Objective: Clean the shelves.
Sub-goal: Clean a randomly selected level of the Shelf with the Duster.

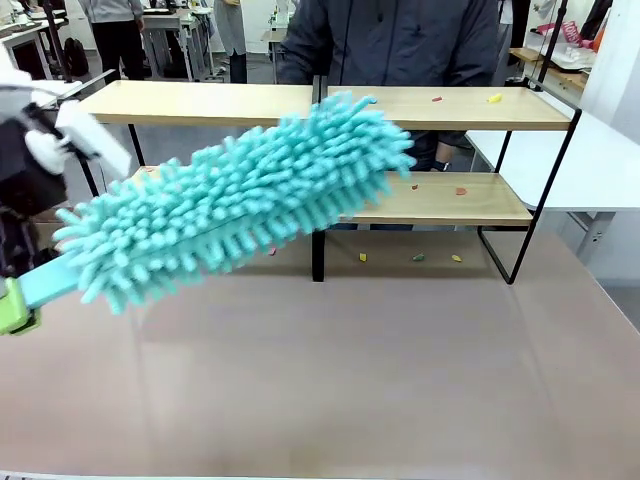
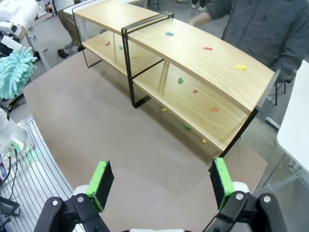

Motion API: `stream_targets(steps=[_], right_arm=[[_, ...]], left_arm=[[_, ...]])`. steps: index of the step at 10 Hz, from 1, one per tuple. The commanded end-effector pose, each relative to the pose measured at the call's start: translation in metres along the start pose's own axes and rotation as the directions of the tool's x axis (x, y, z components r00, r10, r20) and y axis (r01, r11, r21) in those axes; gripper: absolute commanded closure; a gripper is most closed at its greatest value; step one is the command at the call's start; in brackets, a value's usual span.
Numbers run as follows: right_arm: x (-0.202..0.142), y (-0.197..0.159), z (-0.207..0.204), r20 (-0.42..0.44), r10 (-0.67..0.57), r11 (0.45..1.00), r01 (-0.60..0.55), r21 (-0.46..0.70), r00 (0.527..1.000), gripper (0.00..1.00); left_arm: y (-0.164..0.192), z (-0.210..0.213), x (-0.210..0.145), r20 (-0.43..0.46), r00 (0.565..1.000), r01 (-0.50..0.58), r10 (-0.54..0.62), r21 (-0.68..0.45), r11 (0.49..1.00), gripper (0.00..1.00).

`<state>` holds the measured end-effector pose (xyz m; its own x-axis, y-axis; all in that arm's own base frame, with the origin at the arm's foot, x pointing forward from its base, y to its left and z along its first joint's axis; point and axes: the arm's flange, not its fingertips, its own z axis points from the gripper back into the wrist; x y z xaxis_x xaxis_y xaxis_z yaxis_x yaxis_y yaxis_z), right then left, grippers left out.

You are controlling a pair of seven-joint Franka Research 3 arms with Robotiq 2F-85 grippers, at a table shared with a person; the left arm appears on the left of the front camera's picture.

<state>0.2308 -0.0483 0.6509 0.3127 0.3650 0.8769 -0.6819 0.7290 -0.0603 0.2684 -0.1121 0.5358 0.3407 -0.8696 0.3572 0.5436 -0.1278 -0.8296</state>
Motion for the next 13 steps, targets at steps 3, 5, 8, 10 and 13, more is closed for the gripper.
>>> stream_targets(steps=[3, 5, 8, 10, 13], right_arm=[[0.001, 0.0, 0.0, 0.001, 0.001, 1.0, -0.001, 0.001, 1.0, 0.0], [0.001, 0.0, 0.0, 0.001, 0.001, 1.0, -0.001, 0.001, 1.0, 0.0], [0.001, 0.0, 0.0, 0.001, 0.001, 1.0, -0.001, 0.001, 1.0, 0.0], [0.001, 0.0, 0.0, 0.001, 0.001, 1.0, -0.001, 0.001, 1.0, 0.0], [0.001, 0.0, 0.0, 0.001, 0.001, 1.0, -0.001, 0.001, 1.0, 0.0]], left_arm=[[-0.06, -0.004, 0.109, 0.576, 0.813, -0.083, 0.086, -0.031, 0.996, 0.88], [-0.076, 0.006, 0.151, 0.691, 0.719, -0.13, 0.078, 0.023, 0.991, 0.88], [-0.072, 0.02, 0.231, 0.725, 0.668, -0.316, 0.166, 0.074, 0.946, 0.88], [-0.055, 0.033, 0.254, 0.718, 0.634, -0.411, 0.287, -0.001, 0.912, 0.88], [-0.071, 0.011, 0.229, 0.746, 0.654, -0.29, 0.127, 0.093, 0.952, 0.88]])
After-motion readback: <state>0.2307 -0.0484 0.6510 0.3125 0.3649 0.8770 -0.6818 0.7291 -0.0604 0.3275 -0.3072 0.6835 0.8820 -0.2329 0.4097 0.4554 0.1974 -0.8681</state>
